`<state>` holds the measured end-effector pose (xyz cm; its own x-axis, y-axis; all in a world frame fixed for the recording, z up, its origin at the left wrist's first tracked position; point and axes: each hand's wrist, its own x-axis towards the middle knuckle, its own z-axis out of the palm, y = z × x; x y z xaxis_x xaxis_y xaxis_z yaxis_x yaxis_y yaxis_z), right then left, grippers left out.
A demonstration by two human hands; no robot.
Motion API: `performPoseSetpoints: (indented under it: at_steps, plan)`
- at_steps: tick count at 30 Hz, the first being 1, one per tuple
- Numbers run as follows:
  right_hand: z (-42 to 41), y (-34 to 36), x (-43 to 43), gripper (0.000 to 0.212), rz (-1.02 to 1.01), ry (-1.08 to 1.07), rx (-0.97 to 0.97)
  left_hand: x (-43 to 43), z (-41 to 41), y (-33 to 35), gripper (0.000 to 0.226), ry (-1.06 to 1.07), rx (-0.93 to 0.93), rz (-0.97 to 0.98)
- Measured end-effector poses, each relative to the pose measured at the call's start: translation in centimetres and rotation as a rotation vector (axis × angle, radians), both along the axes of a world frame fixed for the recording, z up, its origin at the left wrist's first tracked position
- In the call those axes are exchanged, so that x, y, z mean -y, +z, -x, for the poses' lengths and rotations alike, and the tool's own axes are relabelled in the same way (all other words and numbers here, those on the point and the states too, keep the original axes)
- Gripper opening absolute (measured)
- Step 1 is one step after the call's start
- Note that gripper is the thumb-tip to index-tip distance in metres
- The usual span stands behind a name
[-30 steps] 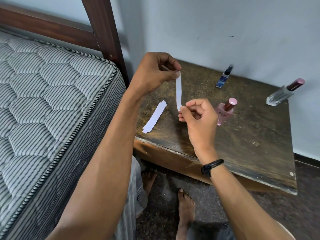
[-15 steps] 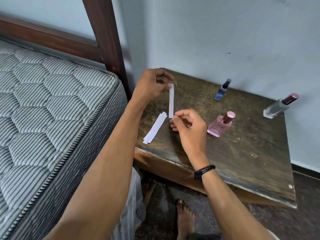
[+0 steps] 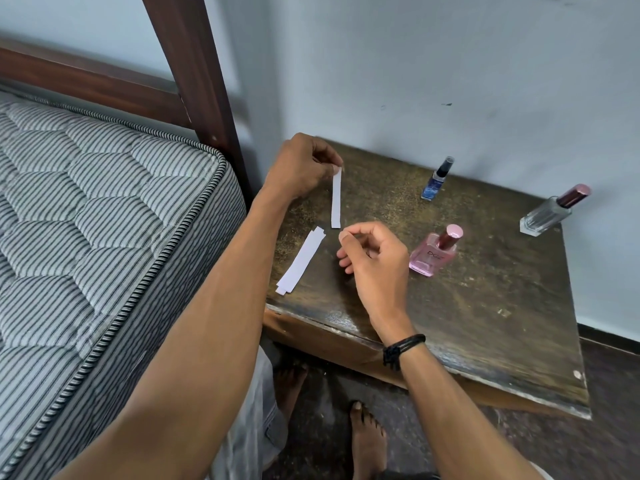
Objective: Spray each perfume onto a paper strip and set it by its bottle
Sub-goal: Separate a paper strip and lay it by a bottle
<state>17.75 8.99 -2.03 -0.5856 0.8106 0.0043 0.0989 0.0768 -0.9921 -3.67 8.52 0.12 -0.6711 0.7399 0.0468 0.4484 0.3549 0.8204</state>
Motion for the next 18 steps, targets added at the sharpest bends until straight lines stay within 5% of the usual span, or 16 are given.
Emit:
performPoseSetpoints:
  at_steps: [18]
  plan:
    - [0.1,-0.4,-0.1,0.008,-0.035,0.033,0.017,-2.1,1.2,-1.2,0.015,-0.068,-0.095,0.106]
